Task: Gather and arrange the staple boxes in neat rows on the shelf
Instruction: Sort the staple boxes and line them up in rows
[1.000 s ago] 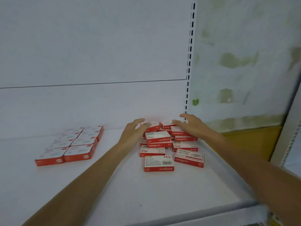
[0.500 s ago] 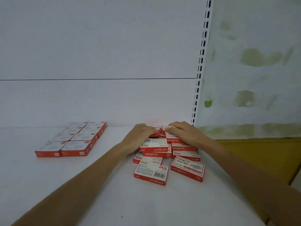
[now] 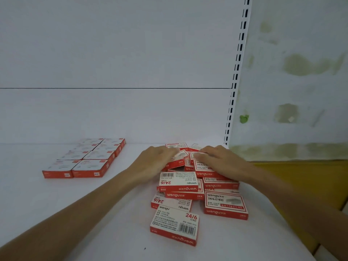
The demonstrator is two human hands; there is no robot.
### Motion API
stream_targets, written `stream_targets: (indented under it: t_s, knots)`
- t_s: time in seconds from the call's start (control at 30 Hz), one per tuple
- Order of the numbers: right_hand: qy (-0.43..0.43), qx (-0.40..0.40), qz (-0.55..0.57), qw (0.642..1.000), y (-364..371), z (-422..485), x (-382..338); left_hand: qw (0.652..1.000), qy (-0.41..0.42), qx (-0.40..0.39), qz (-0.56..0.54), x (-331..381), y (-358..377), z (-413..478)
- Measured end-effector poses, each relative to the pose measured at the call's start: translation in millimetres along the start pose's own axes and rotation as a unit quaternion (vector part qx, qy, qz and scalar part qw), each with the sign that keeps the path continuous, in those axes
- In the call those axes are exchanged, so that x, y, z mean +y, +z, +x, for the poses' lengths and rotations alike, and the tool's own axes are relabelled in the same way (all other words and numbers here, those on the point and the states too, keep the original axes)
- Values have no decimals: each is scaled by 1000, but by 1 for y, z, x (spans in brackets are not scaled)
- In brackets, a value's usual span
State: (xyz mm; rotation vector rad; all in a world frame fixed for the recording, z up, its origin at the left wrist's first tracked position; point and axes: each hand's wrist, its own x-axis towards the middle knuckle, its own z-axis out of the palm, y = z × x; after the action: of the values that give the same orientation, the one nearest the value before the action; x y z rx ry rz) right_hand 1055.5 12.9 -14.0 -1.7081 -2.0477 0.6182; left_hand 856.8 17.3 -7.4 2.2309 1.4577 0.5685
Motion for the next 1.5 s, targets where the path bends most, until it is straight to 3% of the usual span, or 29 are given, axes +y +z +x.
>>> stream_targets:
  t_s: [0.07, 0.17, 0.2, 0.33, 0.43, 0.53, 0.63, 0.73, 0.87, 1.07, 1.3, 1.5]
  knots:
    - [-11, 17, -16, 1000, -11, 5, -12, 999, -1, 32, 36, -5, -4, 10]
    - [-41, 122, -9, 992, -29, 26, -29, 996, -52, 65, -17, -23, 0, 26]
    - [-59, 125, -11, 990, -33, 36, -32, 995, -63, 72, -33, -28, 3, 28]
    - [-45, -21, -138, 989, -16, 82, -29, 995, -69, 57, -35, -39, 8, 34]
    - [-44, -52, -139, 988, 1, 99, -26, 995, -61, 58, -50, -43, 7, 39]
    - [-54, -19, -100, 993, 5, 107, -20, 992, -63, 75, -80, -46, 9, 42]
    - [-106, 91, -140, 980, 8, 107, -20, 984, -89, 97, -121, -48, 9, 44]
    - [-179, 166, -107, 964, 11, 102, -28, 974, -102, 114, -164, -48, 9, 43]
    - [-176, 124, 40, 976, 12, 94, -32, 977, -81, 117, -161, -43, 10, 42]
    - [-216, 98, 80, 968, 17, 91, -35, 968, -42, 126, -212, -47, 12, 43]
    - [-281, 155, -74, 944, 18, 95, -34, 963, -52, 128, -230, -52, 10, 43]
    - [-282, 188, -84, 937, 18, 96, -34, 948, -85, 188, -244, -54, 9, 45]
